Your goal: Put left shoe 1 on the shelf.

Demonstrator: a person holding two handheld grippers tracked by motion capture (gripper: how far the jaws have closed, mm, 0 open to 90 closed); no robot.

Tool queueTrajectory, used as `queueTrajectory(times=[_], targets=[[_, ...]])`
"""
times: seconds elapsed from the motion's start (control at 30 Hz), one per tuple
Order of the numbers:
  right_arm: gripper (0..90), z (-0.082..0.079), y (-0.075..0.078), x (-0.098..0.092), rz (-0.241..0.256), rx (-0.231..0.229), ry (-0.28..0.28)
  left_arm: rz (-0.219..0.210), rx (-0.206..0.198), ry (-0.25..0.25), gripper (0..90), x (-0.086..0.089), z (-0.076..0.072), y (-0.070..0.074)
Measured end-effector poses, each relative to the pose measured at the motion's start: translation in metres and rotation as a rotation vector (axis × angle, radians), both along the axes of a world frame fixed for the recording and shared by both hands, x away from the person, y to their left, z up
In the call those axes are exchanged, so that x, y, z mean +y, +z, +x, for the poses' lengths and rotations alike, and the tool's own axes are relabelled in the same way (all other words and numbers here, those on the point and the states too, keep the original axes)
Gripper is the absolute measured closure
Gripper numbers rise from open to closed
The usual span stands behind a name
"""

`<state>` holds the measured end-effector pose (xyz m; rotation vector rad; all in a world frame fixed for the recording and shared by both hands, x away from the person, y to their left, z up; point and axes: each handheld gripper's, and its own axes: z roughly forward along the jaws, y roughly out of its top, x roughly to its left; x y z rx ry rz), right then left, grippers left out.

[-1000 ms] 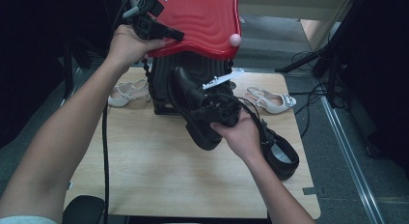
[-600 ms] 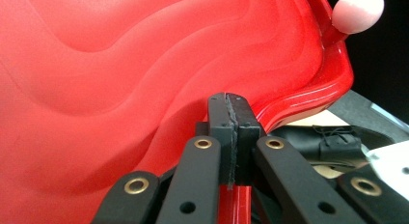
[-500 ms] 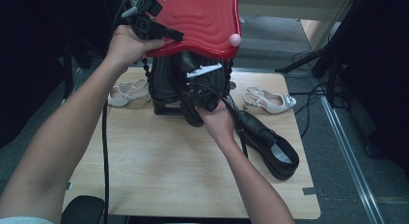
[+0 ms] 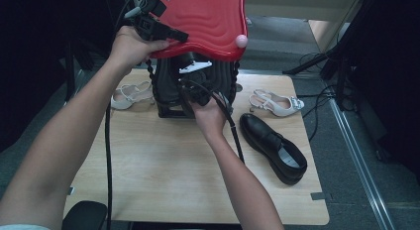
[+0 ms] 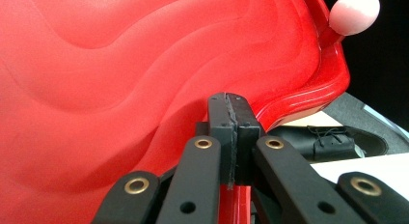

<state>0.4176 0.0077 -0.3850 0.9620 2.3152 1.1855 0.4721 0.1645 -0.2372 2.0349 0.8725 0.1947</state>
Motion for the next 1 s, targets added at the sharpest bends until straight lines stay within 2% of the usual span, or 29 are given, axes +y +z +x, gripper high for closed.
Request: queueTrajectory(times=[0.03,0.07,0.1,0.2,0.23,0.27,0.33,0.4,0.47,0.63,0.73,0.8,0.83,0.9,1.0], targets=[[86.5,0.000,0.000,0.000,0.000,0.000,0.000,0.000,0.000,0.000,90.0,0.000,0.000,0.000],[82.1,0.004,-0.006,0.003,0.035,0.033,0.021,-0.001,0.000,-0.003,90.0,0.000,0.000,0.000],[81.7,0.005,-0.007,0.004,0.041,0.046,0.017,0.000,-0.001,0.001,90.0,0.000,-0.001,0.000],[78.2,0.006,-0.008,0.010,0.031,0.063,0.012,-0.001,-0.003,0.001,90.0,0.001,-0.001,0.000],[73.3,0.007,-0.008,0.016,0.003,0.071,0.008,-0.001,-0.002,0.003,90.0,0.001,-0.001,0.000],[71.9,0.007,-0.009,0.017,-0.003,0.076,0.009,-0.003,-0.002,0.005,90.0,0.001,-0.001,-0.001],[64.8,0.008,-0.008,0.016,0.034,0.092,-0.001,-0.004,-0.003,0.008,90.0,0.001,-0.001,-0.001],[64.0,0.011,-0.006,0.011,0.090,0.137,0.011,-0.007,0.000,0.010,90.0,0.001,-0.001,-0.001],[61.0,0.010,-0.004,0.008,0.112,0.143,0.012,-0.001,0.003,0.014,90.0,0.000,-0.001,0.000],[60.8,-0.001,0.004,0.002,0.107,0.099,0.020,0.004,0.002,0.015,90.0,0.000,-0.001,0.000],[61.6,-0.012,0.012,-0.007,0.113,0.092,0.072,0.006,0.001,0.020,90.0,-0.001,-0.001,0.001],[65.2,-0.023,0.019,-0.017,0.129,0.065,0.094,0.006,0.001,0.022,90.0,-0.001,-0.002,0.001],[65.6,-0.025,0.021,-0.020,0.137,0.069,0.109,0.006,0.001,0.022,90.0,-0.001,-0.002,0.001],[72.8,-0.032,0.024,-0.027,0.140,0.092,0.139,0.006,-0.002,0.020,90.0,-0.001,-0.002,0.000],[80.9,-0.043,0.022,-0.035,0.118,0.108,0.185,-0.002,-0.008,0.016,90.0,0.000,-0.002,-0.001]])
